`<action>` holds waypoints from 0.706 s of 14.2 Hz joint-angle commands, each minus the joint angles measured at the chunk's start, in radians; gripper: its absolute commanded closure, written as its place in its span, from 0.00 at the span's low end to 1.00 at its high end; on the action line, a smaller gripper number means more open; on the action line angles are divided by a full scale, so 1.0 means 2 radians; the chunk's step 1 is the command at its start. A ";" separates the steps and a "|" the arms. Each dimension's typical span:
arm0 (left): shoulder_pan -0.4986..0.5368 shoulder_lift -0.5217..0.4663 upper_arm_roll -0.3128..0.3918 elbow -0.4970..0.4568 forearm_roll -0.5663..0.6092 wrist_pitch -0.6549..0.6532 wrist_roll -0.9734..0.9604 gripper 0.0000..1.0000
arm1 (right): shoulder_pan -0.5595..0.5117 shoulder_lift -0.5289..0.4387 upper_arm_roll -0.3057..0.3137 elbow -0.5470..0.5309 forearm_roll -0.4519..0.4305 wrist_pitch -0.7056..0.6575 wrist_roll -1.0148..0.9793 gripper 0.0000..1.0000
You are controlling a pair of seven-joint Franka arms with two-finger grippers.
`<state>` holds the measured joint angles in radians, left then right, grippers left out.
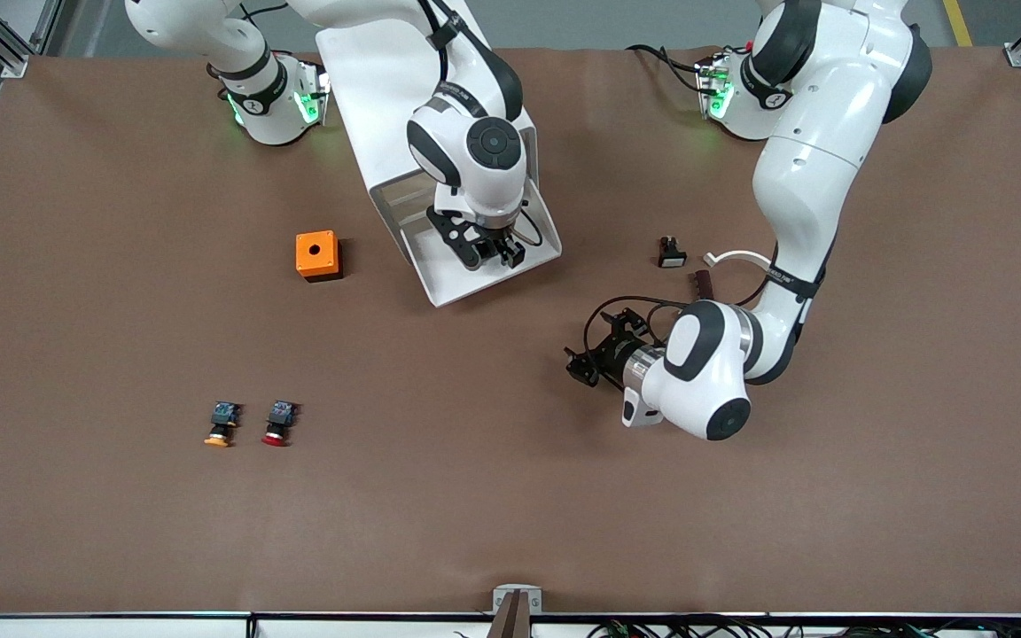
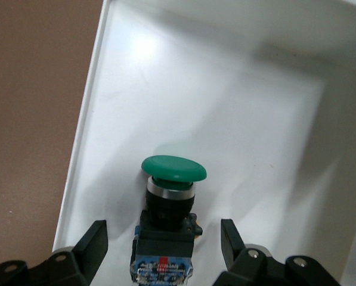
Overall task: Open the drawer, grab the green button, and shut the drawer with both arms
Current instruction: 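Lift the green button out of the drawer with the right gripper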
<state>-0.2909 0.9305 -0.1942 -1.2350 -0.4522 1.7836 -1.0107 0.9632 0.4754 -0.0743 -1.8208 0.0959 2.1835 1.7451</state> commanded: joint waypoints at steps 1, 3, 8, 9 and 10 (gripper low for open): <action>-0.013 -0.031 -0.002 -0.014 0.061 0.056 0.006 0.01 | 0.007 0.004 -0.005 -0.003 -0.002 0.004 0.010 0.41; -0.027 -0.046 -0.004 -0.018 0.089 0.083 0.005 0.01 | 0.005 0.004 -0.005 -0.003 -0.001 0.000 0.010 0.60; -0.065 -0.066 -0.003 -0.026 0.168 0.101 -0.032 0.01 | -0.010 0.003 -0.006 0.018 -0.002 -0.017 -0.016 0.89; -0.072 -0.069 -0.003 -0.026 0.186 0.103 -0.043 0.01 | -0.023 0.003 -0.006 0.028 -0.001 -0.038 -0.044 0.92; -0.078 -0.069 -0.003 -0.026 0.198 0.105 -0.054 0.01 | -0.035 0.002 -0.006 0.043 0.000 -0.060 -0.068 0.93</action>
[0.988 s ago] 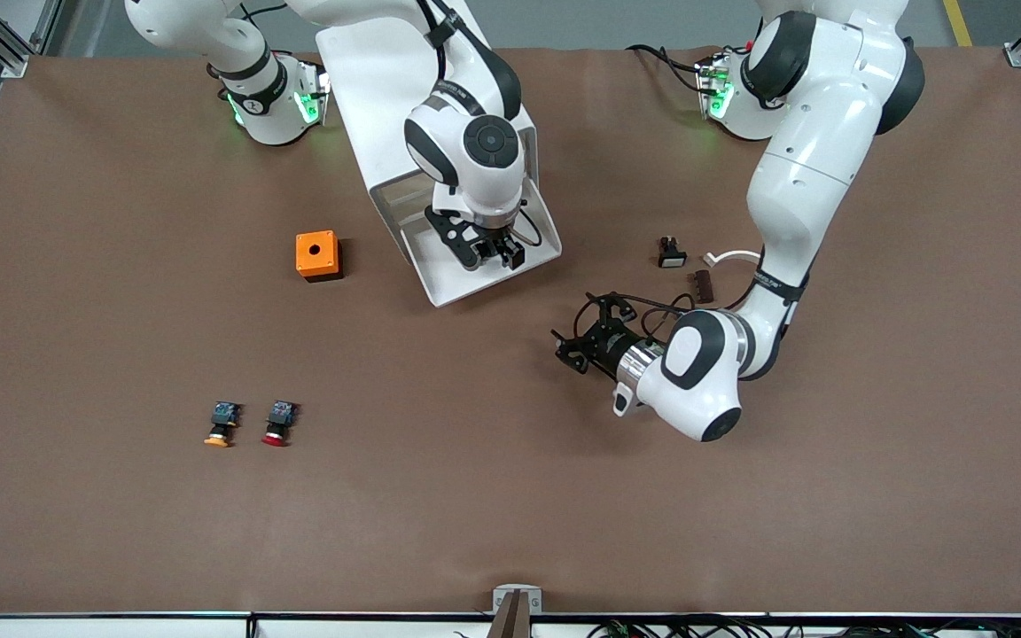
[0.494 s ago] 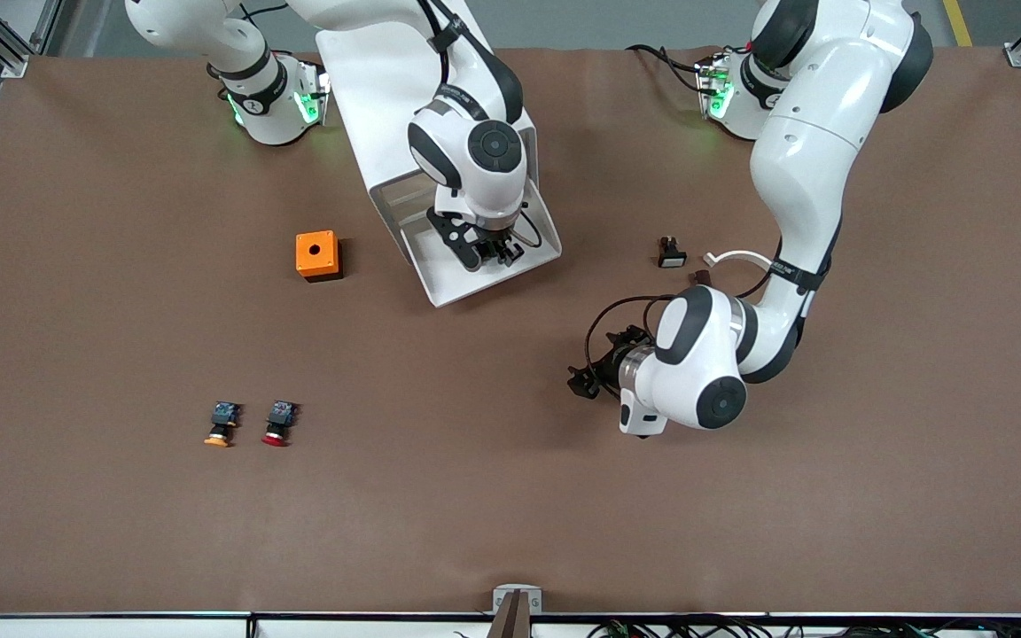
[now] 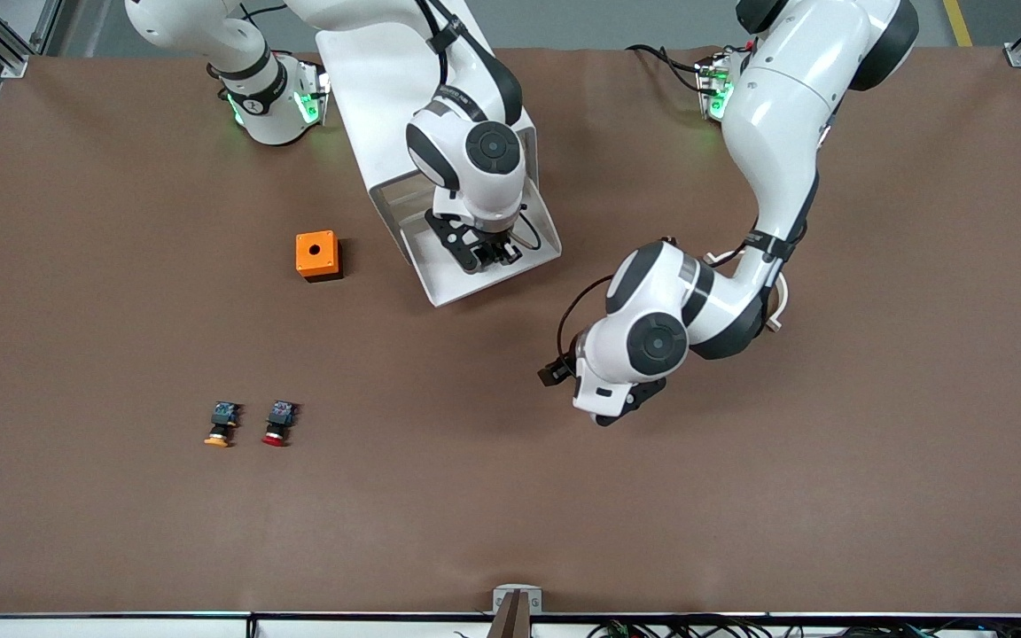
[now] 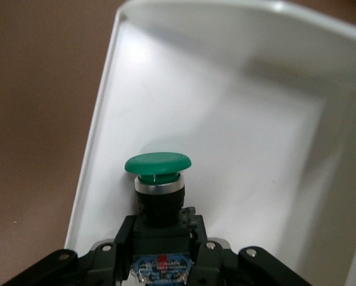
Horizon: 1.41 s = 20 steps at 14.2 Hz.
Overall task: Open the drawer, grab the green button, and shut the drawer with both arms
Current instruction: 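Lift the green button out of the drawer with the right gripper, then place the button with the right gripper while the left gripper closes the drawer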
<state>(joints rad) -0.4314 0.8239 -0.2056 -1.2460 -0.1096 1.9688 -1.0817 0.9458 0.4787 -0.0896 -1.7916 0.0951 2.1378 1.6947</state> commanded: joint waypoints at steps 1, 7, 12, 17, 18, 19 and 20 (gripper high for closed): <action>-0.013 -0.016 0.002 -0.022 0.039 0.018 -0.028 0.01 | -0.044 0.001 0.002 0.051 0.002 -0.063 -0.070 0.93; -0.035 -0.038 0.002 -0.056 0.085 0.061 -0.072 0.01 | -0.150 -0.002 0.001 0.104 0.002 -0.112 -0.295 0.93; -0.052 -0.055 0.001 -0.078 0.085 0.087 -0.078 0.00 | -0.239 0.010 0.001 0.105 0.002 -0.054 -0.487 0.95; -0.080 -0.054 0.001 -0.100 0.085 0.114 -0.087 0.00 | -0.286 0.076 0.001 0.106 0.000 0.038 -0.585 0.95; -0.086 -0.052 0.001 -0.104 0.085 0.116 -0.087 0.00 | -0.291 0.090 0.001 0.107 -0.001 0.052 -0.602 0.95; -0.090 -0.051 0.000 -0.108 0.085 0.116 -0.087 0.00 | -0.295 0.100 0.001 0.107 -0.002 0.063 -0.616 0.95; -0.094 -0.051 -0.001 -0.112 0.085 0.117 -0.087 0.00 | -0.300 0.107 0.001 0.107 -0.002 0.075 -0.630 0.94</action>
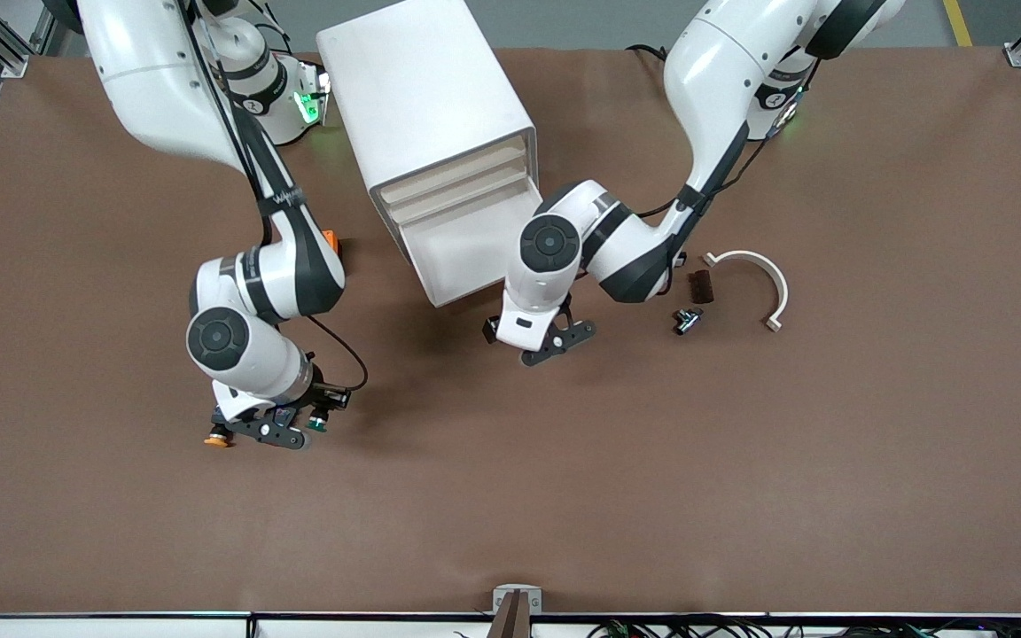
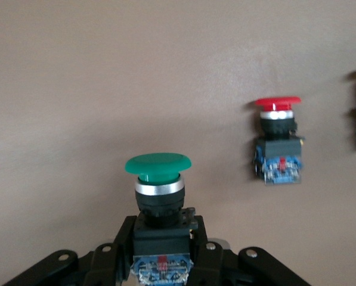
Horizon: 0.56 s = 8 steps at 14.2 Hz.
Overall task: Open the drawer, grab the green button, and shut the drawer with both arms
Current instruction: 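Place the button with the right gripper while the left gripper closes the drawer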
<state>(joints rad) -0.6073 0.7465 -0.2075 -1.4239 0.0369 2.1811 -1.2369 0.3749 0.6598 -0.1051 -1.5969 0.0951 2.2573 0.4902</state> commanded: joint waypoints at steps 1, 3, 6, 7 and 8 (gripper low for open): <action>-0.009 -0.014 -0.001 -0.027 0.011 0.011 -0.010 0.00 | -0.020 0.019 0.009 0.008 0.000 0.017 -0.036 0.94; -0.022 -0.015 -0.002 -0.035 0.010 0.012 -0.010 0.00 | -0.023 0.023 0.009 0.008 0.000 0.017 -0.038 0.94; -0.037 -0.015 -0.005 -0.040 0.005 0.017 -0.010 0.00 | -0.019 0.033 0.009 0.009 -0.002 0.018 -0.039 0.93; -0.038 -0.014 -0.007 -0.040 0.003 0.018 -0.010 0.00 | -0.018 0.037 0.009 0.010 -0.003 0.018 -0.039 0.93; -0.041 -0.014 -0.008 -0.041 0.002 0.018 -0.010 0.00 | -0.017 0.041 0.010 0.013 -0.003 0.019 -0.039 0.93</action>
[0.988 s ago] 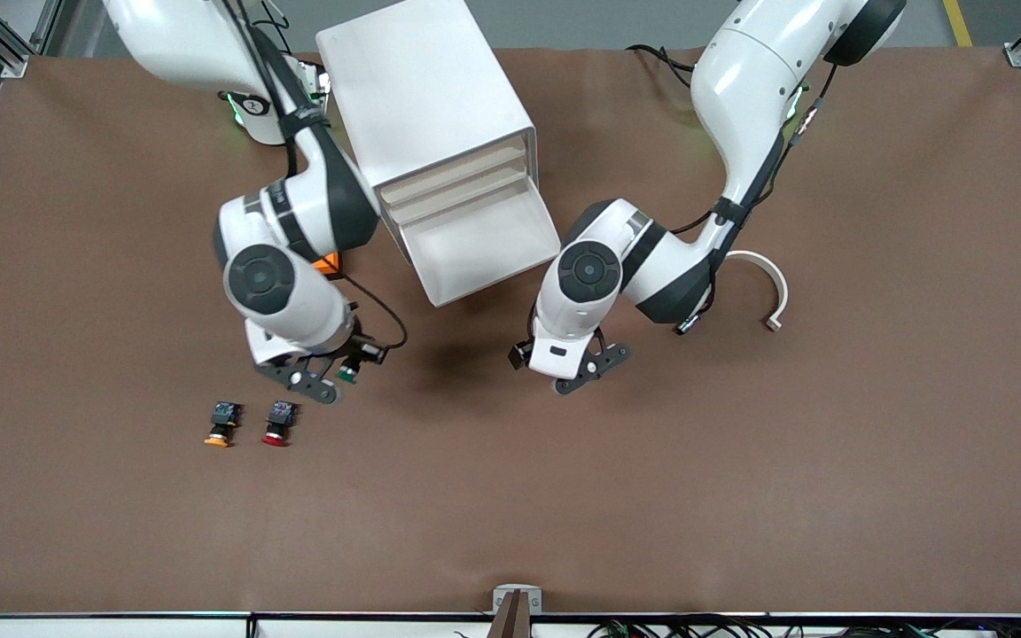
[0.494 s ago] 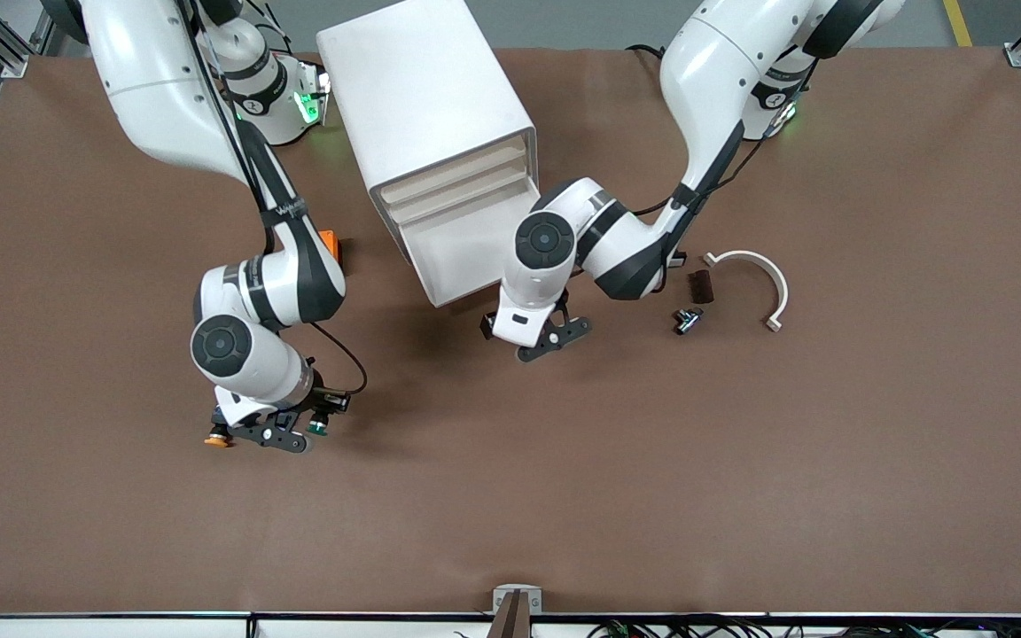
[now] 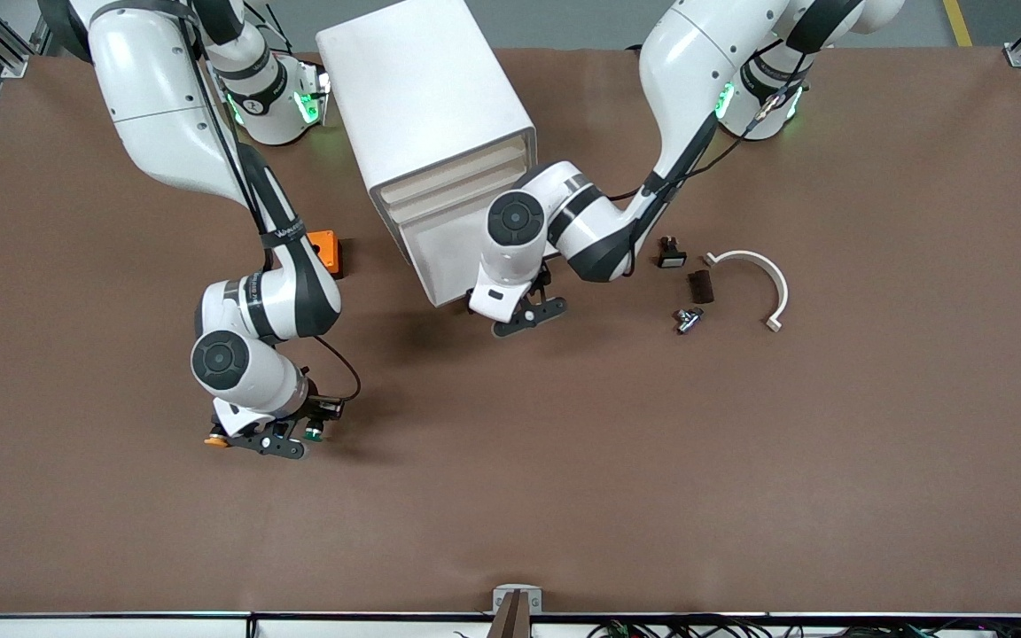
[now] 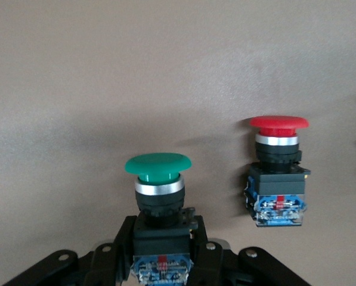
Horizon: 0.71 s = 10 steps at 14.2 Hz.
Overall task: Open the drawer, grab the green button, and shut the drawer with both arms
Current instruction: 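Place the button with the right gripper while the left gripper closes the drawer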
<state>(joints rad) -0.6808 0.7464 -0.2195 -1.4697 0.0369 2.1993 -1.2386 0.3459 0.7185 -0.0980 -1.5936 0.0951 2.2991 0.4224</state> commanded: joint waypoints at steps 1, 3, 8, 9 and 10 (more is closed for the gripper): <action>-0.009 -0.013 -0.008 -0.018 -0.004 0.009 -0.014 0.00 | -0.001 0.015 0.007 0.015 -0.002 -0.003 -0.005 0.93; -0.014 -0.011 -0.011 -0.018 -0.021 0.009 -0.017 0.00 | 0.011 0.020 0.007 0.017 -0.002 -0.002 0.000 0.93; -0.031 -0.010 -0.014 -0.025 -0.071 0.009 -0.024 0.00 | 0.020 0.032 0.007 0.024 0.001 0.012 0.004 0.93; -0.035 -0.009 -0.015 -0.027 -0.086 0.009 -0.028 0.00 | 0.020 0.033 0.007 0.024 0.000 0.012 0.004 0.93; -0.037 -0.007 -0.015 -0.026 -0.097 0.009 -0.031 0.00 | 0.020 0.033 0.007 0.024 -0.001 0.012 0.004 0.81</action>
<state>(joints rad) -0.7467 0.7464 -0.2464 -1.4988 -0.1127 2.2011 -1.2755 0.3887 0.7684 -0.0843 -1.5744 0.0951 2.3243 0.4240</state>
